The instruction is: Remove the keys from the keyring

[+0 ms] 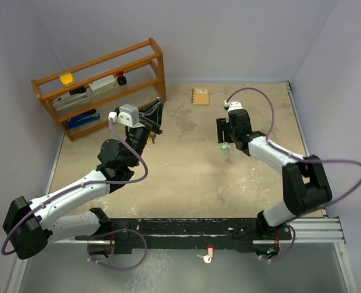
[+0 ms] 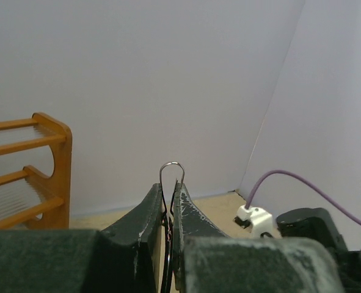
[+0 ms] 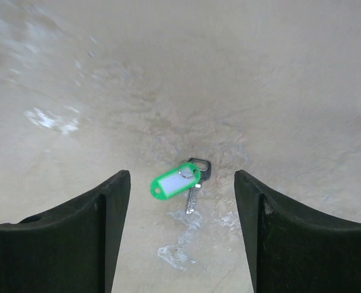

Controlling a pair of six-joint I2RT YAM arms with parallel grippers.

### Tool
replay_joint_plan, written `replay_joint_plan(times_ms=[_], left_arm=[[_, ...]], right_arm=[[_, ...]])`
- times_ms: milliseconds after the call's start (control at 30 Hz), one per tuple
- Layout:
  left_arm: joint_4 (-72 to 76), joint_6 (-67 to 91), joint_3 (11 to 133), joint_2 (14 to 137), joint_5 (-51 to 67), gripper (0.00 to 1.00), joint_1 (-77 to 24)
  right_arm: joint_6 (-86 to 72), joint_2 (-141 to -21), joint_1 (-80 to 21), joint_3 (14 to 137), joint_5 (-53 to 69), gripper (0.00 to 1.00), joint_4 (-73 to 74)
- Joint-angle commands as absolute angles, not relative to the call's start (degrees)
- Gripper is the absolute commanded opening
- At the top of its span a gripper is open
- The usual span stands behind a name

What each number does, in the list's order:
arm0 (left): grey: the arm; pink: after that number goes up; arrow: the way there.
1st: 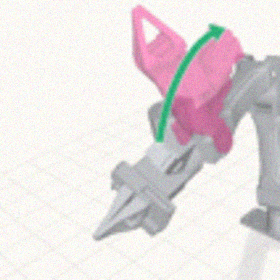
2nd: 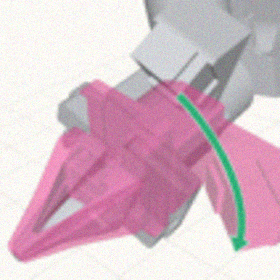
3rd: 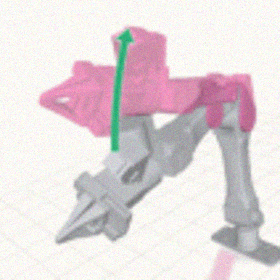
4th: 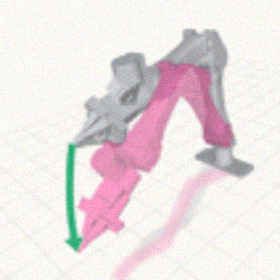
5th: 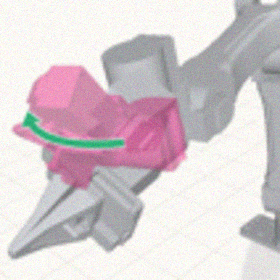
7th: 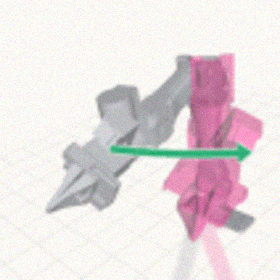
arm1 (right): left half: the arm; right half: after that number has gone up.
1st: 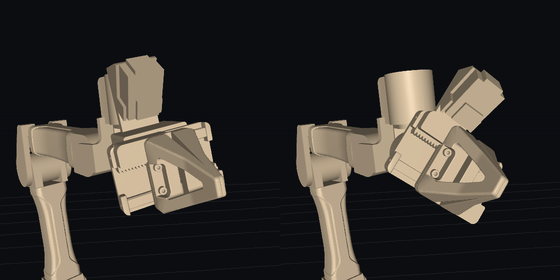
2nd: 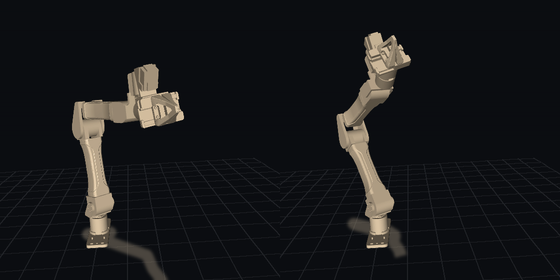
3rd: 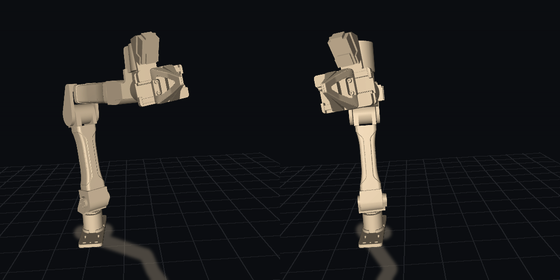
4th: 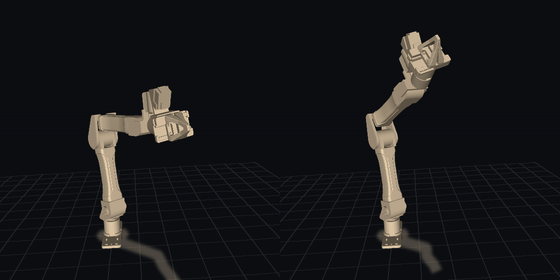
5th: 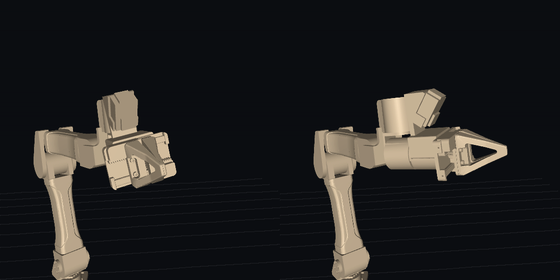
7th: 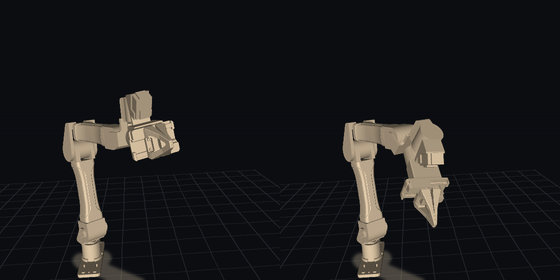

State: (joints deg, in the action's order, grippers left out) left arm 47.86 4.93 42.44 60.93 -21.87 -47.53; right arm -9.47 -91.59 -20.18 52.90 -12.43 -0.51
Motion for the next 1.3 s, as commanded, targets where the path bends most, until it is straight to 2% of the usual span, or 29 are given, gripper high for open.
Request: replay_joint_plan(times_ms=[0, 133, 333, 500, 600, 667, 900, 1267], left_arm=[[49.67, 4.67, 47.01, 59.5, -21.15, 0.0, -47.46], [48.33, 6.0, 48.99, 60.45, -18.44, 0.0, -47.46], [47.18, 8.47, 50.66, 61.89, -15.8, 0.0, -47.46], [47.28, 10.06, 50.7, 62.42, -14.79, 0.0, -47.46], [47.65, 10.77, 50.69, 62.67, -14.2, 0.0, -47.46], [47.8, 10.91, 50.6, 62.66, -14.11, 0.0, -47.46], [47.85, 11.12, 50.79, 62.24, -13.94, 0.0, -47.46], [48.52, 11.93, 50.92, 62.15, -13.19, 0.0, -47.46]], right_arm=[[-5.2, -78.38, -20.12, 49.35, -6.25, 0.7, -6.91], [-6.16, -67.44, -20.65, 40.71, 10.9, 0.68, -17.39], [-8.67, -60.84, -24.41, 36.21, 23.4, 0.6, -23.56], [-8.27, -58.98, -30.65, 35.53, 24.3, 0.58, -29.29], [-9.57, -60.71, -33.14, 36.82, 23.56, 0.49, -33.11], [-9.19, -61.59, -34.54, 37.4, 22.44, 0.48, -35.64], [-7.62, -65.03, -38.21, 37.27, 18.96, 0.52, -45.07], [-3.13, -69.87, -41.82, 39.39, 15.74, 0.56, -48.92]])
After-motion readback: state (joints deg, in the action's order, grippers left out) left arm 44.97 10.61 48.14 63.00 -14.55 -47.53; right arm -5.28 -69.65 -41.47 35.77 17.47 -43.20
